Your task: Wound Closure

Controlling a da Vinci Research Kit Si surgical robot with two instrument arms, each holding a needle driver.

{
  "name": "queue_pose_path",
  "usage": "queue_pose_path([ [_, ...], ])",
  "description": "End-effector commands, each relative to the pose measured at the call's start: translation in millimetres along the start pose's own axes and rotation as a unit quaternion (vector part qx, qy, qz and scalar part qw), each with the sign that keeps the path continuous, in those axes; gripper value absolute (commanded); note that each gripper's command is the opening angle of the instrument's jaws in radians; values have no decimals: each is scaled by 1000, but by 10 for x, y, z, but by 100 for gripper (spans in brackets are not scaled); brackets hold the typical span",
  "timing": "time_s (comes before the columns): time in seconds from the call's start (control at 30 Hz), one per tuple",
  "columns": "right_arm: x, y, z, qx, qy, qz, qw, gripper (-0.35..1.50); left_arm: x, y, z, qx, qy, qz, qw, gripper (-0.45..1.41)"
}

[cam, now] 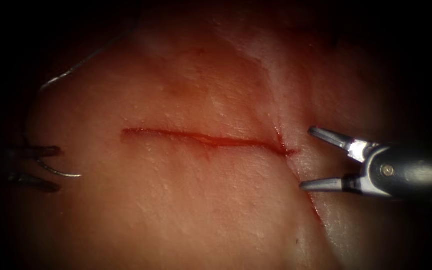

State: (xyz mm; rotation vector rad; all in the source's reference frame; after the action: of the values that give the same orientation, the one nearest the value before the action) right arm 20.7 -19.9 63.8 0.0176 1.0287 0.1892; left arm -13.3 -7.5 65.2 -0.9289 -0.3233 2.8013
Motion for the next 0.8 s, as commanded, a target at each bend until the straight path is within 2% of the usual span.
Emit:
queue_pose_path([
  [0.03,-1,-2,8,1,1,0,1000,74,-1,2,8,0,1,0,1000,-25],
  [0.07,-1,-2,8,1,1,0,1000,74,0,3,7,0,1,-1,1000,-45],
  [0.37,-1,-2,8,1,1,0,1000,73,8,4,-3,17,-1,-8,1000,-45],
  [0.4,-1,-2,8,1,1,0,1000,71,17,-1,-11,30,32,-3,999,-45],
  [0.47,-1,-2,8,1,1,0,1000,71,20,-3,-14,34,43,-4,998,-45],
  [0.53,-1,-2,9,0,1,0,1000,71,35,-6,-18,38,85,-6,996,-45],
  [0.57,-1,-2,9,0,1,0,1000,71,35,-6,-18,38,85,-6,996,-45],
  [0.6,-1,-2,10,0,1,0,1000,71,47,-7,-13,25,116,-9,993,-45],
  [0.63,0,-2,11,0,1,0,1000,71,52,-7,-10,20,126,-10,992,-45],
  [0.8,0,2,11,-2,3,-1,1000,73,88,0,27,-18,157,1,987,-45],
])
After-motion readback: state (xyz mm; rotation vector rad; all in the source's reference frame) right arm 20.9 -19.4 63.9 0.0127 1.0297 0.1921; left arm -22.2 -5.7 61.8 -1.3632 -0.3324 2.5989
